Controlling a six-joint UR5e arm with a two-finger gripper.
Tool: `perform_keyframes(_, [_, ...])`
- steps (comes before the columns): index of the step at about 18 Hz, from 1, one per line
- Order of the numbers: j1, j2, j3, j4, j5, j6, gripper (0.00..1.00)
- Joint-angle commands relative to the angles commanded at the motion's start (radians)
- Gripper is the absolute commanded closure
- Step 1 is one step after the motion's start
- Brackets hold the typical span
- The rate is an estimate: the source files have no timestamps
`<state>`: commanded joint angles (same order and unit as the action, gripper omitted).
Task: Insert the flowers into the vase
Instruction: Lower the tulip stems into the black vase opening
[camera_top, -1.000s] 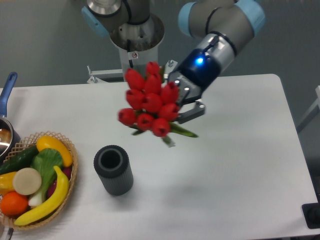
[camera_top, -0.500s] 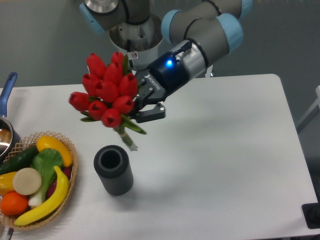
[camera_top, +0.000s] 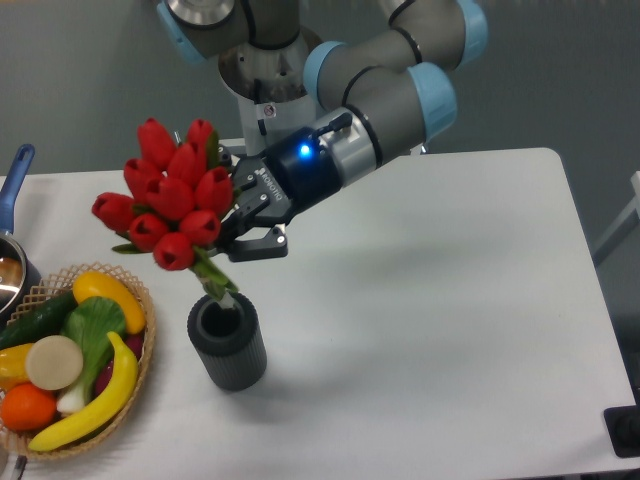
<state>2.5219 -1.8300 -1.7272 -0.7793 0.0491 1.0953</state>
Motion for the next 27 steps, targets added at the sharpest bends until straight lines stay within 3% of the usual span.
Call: perform_keyframes(27, [0.009, -0.117, -0.109, 0.008, 0.020, 0.052, 0.65])
